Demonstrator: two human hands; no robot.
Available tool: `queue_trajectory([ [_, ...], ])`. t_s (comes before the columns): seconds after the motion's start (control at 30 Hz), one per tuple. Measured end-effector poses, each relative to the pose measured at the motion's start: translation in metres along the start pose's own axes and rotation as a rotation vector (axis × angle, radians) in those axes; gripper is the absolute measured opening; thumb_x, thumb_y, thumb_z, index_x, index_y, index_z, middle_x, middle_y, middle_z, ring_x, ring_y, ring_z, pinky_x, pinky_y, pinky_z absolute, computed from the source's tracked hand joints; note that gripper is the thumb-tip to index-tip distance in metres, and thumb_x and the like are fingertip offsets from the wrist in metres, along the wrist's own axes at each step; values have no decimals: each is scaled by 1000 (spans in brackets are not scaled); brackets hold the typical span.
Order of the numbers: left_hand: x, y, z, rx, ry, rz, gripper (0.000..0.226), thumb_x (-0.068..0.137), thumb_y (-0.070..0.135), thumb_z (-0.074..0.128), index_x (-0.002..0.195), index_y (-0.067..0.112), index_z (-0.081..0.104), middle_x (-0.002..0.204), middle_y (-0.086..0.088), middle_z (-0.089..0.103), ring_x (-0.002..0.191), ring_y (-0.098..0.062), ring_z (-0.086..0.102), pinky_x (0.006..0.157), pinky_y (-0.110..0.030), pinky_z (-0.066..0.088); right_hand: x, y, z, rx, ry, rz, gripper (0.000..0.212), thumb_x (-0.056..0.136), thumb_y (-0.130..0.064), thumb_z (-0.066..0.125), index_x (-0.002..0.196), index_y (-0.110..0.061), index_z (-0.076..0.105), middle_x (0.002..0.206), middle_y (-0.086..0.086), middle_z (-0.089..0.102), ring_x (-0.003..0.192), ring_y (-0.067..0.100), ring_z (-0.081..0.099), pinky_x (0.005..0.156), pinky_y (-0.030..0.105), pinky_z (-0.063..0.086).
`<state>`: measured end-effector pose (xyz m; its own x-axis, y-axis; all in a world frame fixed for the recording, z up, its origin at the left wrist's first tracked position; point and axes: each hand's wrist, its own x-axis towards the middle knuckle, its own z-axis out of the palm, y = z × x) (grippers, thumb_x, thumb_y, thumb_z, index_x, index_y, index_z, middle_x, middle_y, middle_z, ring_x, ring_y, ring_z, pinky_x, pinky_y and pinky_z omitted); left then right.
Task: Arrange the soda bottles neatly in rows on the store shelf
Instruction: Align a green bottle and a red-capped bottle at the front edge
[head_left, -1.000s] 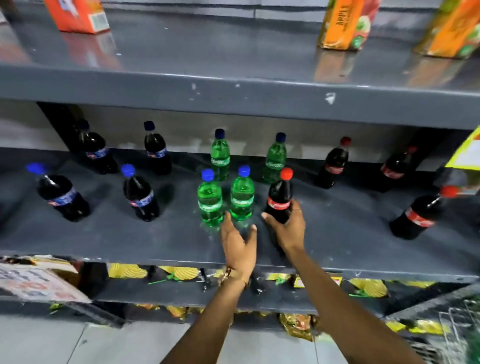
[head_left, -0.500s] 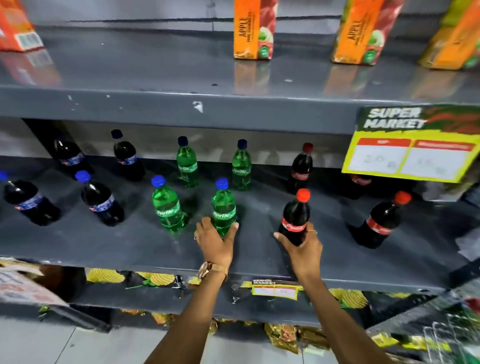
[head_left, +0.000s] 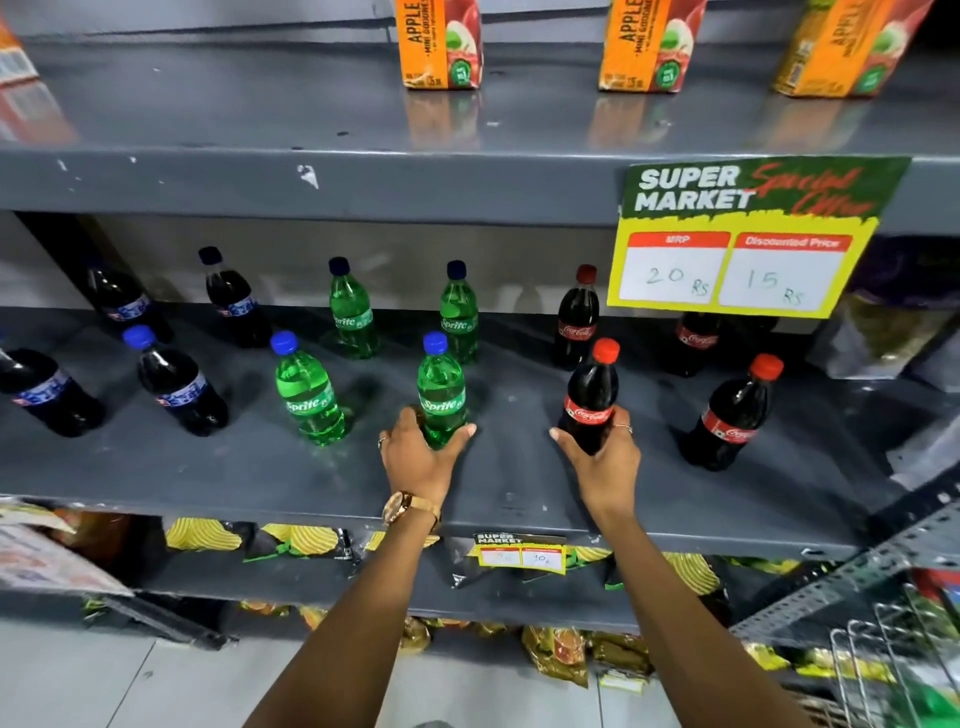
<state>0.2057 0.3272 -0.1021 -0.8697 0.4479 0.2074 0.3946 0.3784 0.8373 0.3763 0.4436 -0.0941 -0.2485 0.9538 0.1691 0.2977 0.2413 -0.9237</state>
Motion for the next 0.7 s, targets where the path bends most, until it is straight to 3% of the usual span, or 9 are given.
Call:
queue_trajectory([
  [0.1, 0, -4, 1, 25, 4, 11, 68, 49, 69, 64, 84, 12, 56, 82, -9, 70, 79, -33, 59, 80, -37, 36, 0, 2, 0, -47, 35, -24, 62, 63, -29, 86, 113, -7, 56, 110, 12, 62, 99, 18, 55, 83, 24, 40],
  [0.17, -1, -1, -1, 9, 10, 1, 62, 48, 62, 71, 82, 12, 57, 82, -10, 70, 79, -32, 57, 77, -38, 42, 1, 3, 0, -70, 50, -24, 59, 62, -29, 86, 110, -6, 59, 108, 13, 63, 99, 23, 58, 82, 25, 41],
  [0.37, -1, -3, 0, -4, 3, 5, 56, 46, 53, 80, 80, 16, 56, 82, -7, 71, 79, -30, 59, 74, -41, 50, 1, 10, -1, -78, 75, -13, 54, 63, -28, 86, 108, -11, 61, 102, 12, 70, 97, 28, 65, 86, 44, 53],
  [0.7, -5, 2, -4, -9, 5, 7, 49, 51, 40, 87, 80, 13, 59, 83, -10, 70, 80, -29, 56, 73, -37, 45, 0, 5, 0, -102, 81, 26, 62, 58, -39, 87, 106, -9, 61, 104, 11, 67, 97, 26, 63, 85, 40, 52],
])
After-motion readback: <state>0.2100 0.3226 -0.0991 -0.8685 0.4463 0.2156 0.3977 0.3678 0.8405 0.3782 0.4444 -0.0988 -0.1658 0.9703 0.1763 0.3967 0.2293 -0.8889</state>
